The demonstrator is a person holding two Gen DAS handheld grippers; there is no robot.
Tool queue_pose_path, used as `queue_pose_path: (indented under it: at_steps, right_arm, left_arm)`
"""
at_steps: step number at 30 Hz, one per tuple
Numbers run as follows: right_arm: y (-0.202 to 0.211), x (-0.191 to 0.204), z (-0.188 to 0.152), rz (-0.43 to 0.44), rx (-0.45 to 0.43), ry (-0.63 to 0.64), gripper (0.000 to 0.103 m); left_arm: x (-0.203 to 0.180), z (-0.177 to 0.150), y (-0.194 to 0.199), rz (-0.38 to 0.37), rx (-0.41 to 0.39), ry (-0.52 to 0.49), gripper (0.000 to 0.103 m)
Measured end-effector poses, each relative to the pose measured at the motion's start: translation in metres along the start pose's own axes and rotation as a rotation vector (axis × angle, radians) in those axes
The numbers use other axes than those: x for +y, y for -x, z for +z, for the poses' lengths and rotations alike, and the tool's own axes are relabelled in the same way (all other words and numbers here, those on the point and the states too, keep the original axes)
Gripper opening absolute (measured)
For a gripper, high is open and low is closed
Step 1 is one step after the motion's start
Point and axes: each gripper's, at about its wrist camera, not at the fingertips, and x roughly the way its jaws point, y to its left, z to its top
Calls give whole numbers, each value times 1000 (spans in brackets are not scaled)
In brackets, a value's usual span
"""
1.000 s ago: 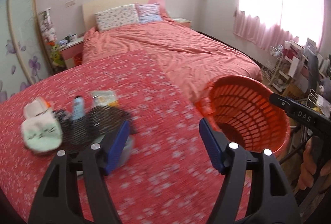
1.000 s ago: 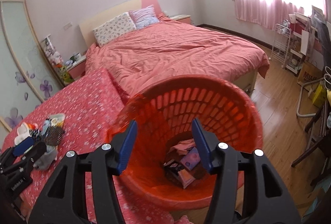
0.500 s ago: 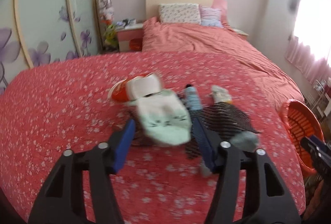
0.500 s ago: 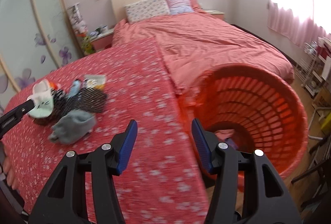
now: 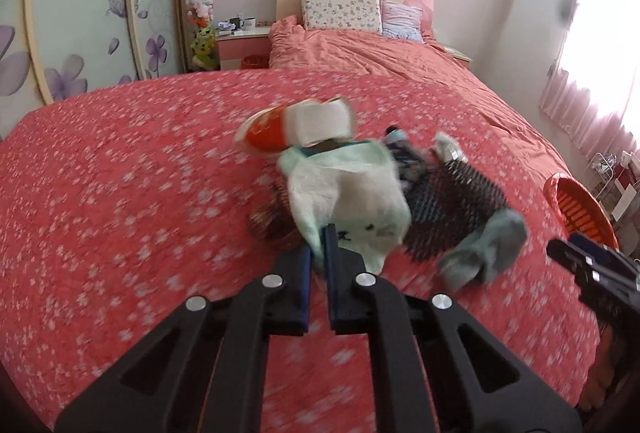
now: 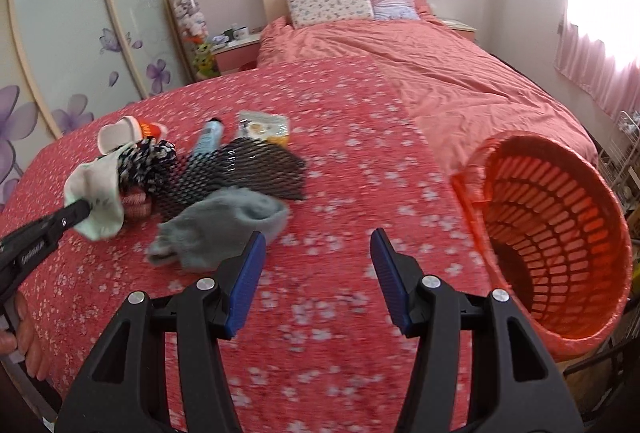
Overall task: Collect trash
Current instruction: 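Return to the pile and grasp the mint cat-face sock with the left tool, then grasp the grey sock with the right tool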
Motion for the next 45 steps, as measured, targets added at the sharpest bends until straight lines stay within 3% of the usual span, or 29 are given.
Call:
queue_pose_path:
  at_steps: [5, 8, 12, 17, 24, 26, 27, 28, 35, 38, 45]
  right_arm:
    - [-6, 25, 0, 27, 10, 37, 55]
    - [-8, 35, 0, 34, 12, 54, 55]
    - [-11, 42, 2, 46, 17, 62, 55]
    - [-18, 41, 4, 86, 37, 27, 55]
    - [-37, 55, 10, 61, 81, 27, 55]
    - [-42, 57, 10, 51, 89, 41, 34]
    - [-43, 57, 9, 45, 92, 50, 17]
    - [-43, 55, 8, 49, 97, 49, 9]
    - [-22, 27, 0, 31, 49, 7, 8]
    - [-13, 12, -3, -22, 30, -2, 8]
    - [-17, -16, 1, -71, 44, -82, 8]
  left_arm:
    - [36, -16, 8, 69, 13, 9, 7]
    - [66, -17, 5, 114, 33, 66, 7]
    - [89, -19, 8, 102, 45, 113, 8]
    - [90, -23, 17, 76, 19, 113, 33]
    - [87, -20, 18, 28, 7, 142, 50]
    - [86, -19, 19, 17, 1, 149, 53]
    - [86, -19, 21, 12, -3, 150, 53]
    - [85, -19, 22, 7, -5, 152, 55]
    - [83, -19, 38, -32, -32, 157, 63]
    - [79, -18, 42, -37, -42, 149, 64]
    - [70, -17, 40, -43, -31, 139, 65]
